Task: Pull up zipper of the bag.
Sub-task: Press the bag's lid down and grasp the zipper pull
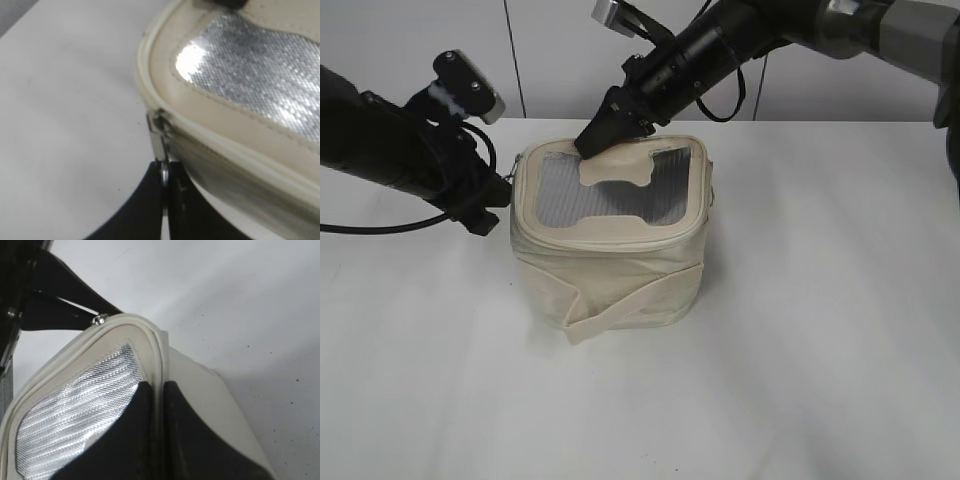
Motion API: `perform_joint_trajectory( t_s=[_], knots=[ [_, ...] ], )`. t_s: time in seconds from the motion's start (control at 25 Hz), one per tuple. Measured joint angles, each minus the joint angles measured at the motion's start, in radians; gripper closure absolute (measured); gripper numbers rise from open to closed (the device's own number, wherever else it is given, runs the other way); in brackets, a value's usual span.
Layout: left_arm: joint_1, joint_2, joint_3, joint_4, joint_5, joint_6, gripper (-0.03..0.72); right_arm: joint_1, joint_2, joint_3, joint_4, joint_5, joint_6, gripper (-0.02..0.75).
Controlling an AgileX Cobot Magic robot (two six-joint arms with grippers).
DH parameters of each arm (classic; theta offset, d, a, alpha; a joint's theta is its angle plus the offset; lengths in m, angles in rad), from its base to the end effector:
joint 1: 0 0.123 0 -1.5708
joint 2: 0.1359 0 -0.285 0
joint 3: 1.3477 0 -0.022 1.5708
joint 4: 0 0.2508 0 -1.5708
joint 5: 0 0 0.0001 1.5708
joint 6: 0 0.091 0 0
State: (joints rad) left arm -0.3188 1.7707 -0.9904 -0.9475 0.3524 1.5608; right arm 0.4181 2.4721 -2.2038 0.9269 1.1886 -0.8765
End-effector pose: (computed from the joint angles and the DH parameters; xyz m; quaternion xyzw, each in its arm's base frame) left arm 0.3289 -0.1355 0.1801 0.4740 0.8078 -0.0797 0.3411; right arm 0.4480 0.2730 0.1884 -0.4376 0.7849 0.3978 0.1850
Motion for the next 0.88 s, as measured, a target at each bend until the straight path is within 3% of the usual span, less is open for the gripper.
perform_joint_trajectory(
  t_s=[0.88],
  knots=[
    [-0.002,-0.245,0.234,-0.008,-0.001,-0.078,0.692,0.004,0.000,0.000,0.008,-0.007,0.064,0.696]
  ],
)
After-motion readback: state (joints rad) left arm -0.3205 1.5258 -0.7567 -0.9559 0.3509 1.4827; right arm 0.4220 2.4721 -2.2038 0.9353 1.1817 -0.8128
